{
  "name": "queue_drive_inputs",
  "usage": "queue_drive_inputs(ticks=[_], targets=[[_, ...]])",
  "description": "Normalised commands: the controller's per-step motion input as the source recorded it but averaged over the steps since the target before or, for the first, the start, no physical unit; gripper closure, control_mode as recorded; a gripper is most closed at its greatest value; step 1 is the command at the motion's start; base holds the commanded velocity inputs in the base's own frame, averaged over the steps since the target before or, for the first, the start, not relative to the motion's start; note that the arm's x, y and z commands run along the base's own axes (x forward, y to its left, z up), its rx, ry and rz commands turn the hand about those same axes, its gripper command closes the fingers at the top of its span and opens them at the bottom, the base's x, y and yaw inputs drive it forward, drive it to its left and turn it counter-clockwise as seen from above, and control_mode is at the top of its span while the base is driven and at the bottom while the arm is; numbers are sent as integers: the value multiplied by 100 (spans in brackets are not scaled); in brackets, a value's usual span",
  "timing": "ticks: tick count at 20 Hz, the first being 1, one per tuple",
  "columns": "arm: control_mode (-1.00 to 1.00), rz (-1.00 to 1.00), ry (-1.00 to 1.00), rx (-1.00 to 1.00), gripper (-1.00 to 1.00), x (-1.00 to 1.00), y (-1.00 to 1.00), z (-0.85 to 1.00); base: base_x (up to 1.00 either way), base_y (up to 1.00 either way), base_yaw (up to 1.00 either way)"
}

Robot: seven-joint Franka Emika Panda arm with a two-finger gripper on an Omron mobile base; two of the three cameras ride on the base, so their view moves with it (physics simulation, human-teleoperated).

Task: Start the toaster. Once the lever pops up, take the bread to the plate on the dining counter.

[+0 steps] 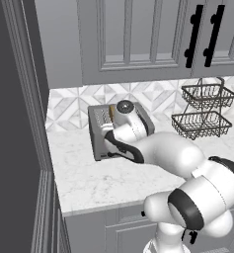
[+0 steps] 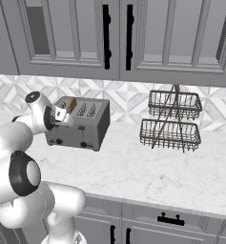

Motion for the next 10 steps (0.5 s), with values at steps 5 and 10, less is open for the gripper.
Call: queue_drive_inputs(ticks=[5, 10], targets=[[-100, 0, 0, 0, -100, 16, 0, 0, 0, 0, 0], [-100, 0, 0, 0, -100, 14, 0, -2, 0, 0, 0]])
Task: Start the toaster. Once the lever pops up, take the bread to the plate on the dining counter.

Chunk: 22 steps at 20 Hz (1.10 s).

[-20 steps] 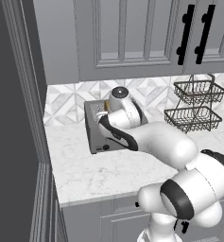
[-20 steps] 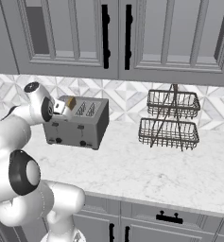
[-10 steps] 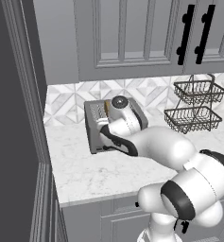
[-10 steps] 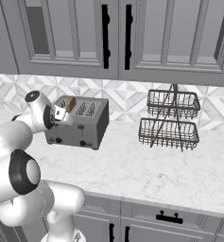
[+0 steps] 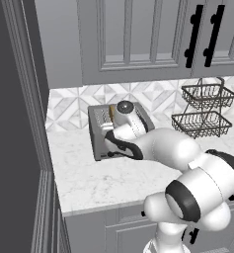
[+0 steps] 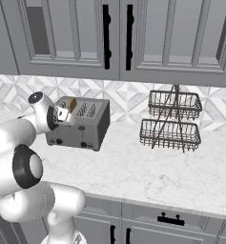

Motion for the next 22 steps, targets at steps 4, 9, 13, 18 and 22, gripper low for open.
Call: queue_drive_inputs(ticks=[4, 9, 13, 18, 22], targets=[[-100, 0, 0, 0, -100, 0, -1, -13, 0, 0, 0], [-100, 0, 0, 0, -100, 0, 0, -20, 0, 0, 0], [-100, 0, 0, 0, -100, 0, 0, -31, 0, 0, 0], [-100, 0, 0, 0, -100, 0, 0, -22, 0, 0, 0], [-100, 0, 0, 0, -100, 0, 0, -22, 0, 0, 0]])
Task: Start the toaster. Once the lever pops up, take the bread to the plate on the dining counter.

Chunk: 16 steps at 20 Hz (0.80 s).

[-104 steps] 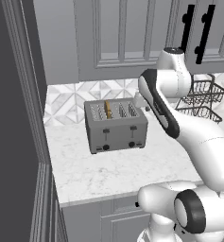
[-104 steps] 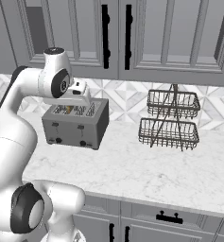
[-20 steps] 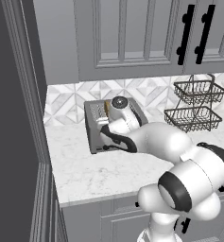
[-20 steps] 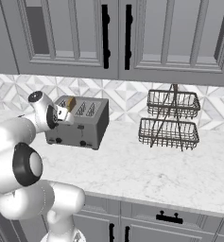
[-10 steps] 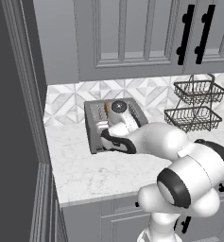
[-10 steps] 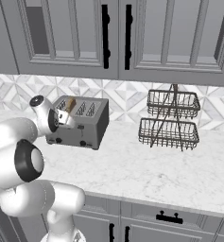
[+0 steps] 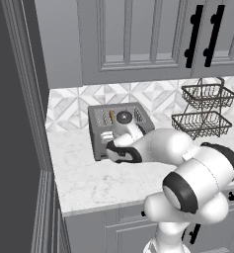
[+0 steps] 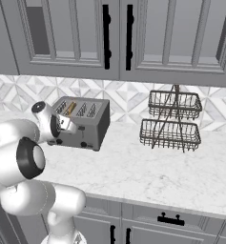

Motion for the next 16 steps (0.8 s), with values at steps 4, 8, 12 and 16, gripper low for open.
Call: queue_drive_inputs(ticks=[4, 8, 12, 16], targets=[[-100, 0, 0, 0, -100, 0, 0, -28, 0, 0, 0], [-100, 0, 0, 0, -100, 0, 0, -30, 0, 0, 0], [-100, 0, 0, 0, -100, 0, 0, -29, 0, 0, 0], [-100, 0, 0, 0, -100, 0, 0, -3, 0, 0, 0]])
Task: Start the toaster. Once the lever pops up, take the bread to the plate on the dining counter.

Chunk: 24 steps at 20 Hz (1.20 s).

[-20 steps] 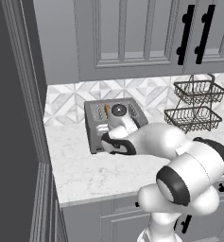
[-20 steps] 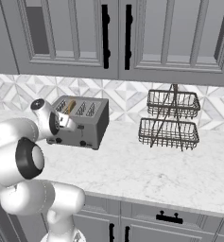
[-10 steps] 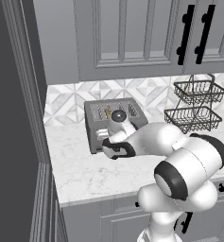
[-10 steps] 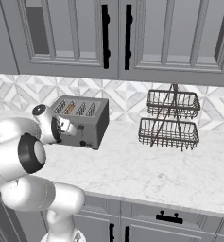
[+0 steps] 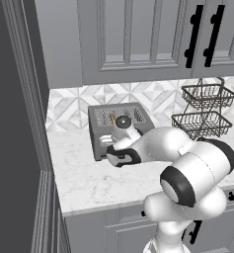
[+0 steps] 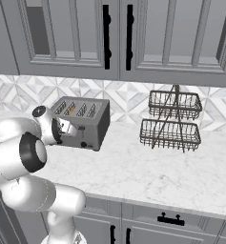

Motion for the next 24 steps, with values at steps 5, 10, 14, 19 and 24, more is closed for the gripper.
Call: queue_drive_inputs(ticks=[5, 10, 14, 19, 24], targets=[[-100, 0, -2, 0, -100, 0, 0, 7, 0, 0, 0], [-100, 0, -8, 0, -100, -4, 0, 29, 0, 0, 0], [-100, 0, -5, 0, -100, -28, 0, 48, 0, 0, 0], [-100, 0, -2, 0, -100, -27, 0, 46, 0, 0, 0], [-100, 0, -5, 0, -100, -13, -2, 43, 0, 0, 0]])
